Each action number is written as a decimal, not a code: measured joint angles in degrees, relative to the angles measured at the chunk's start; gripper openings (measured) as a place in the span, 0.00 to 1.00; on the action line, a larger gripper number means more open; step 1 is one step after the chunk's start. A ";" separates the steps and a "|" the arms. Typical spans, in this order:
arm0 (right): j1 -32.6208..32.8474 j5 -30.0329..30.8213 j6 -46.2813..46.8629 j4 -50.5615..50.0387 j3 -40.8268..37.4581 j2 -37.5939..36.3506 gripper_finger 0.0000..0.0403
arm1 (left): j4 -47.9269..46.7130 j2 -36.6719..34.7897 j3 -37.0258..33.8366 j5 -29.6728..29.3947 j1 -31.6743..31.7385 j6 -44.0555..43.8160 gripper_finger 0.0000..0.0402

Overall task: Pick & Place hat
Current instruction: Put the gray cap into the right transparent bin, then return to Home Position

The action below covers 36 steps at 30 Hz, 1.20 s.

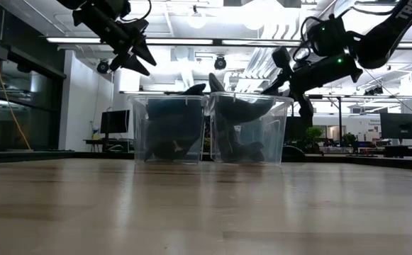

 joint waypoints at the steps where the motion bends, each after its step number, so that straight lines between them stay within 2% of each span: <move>1: -0.38 -1.29 -0.78 0.16 0.00 0.00 0.18 | -0.02 0.00 0.00 0.04 -0.02 0.00 0.48; 5: -2.46 -7.60 -3.34 0.43 0.00 0.00 0.24 | -0.02 0.00 0.00 0.07 0.00 -0.15 0.48; 13: -8.02 -17.10 -8.44 0.31 0.00 -0.01 0.47 | -0.02 0.00 0.00 0.07 0.00 -0.17 0.48; 18: -11.73 -18.02 -10.11 -1.34 0.02 -1.64 0.57 | -0.02 0.00 0.00 0.69 0.00 -0.18 0.48; 27: -16.11 -17.73 -12.56 -0.62 0.04 -8.40 0.54 | 0.00 0.00 0.00 1.40 0.00 -0.22 0.48; 31: -16.60 -20.79 -16.92 2.20 2.52 -12.07 0.50 | 0.21 0.00 0.00 1.39 0.00 -1.58 0.48; 36: -15.77 -26.85 -27.42 -10.16 11.76 -12.98 0.42 | 1.43 0.00 0.00 1.45 -0.02 -3.49 0.48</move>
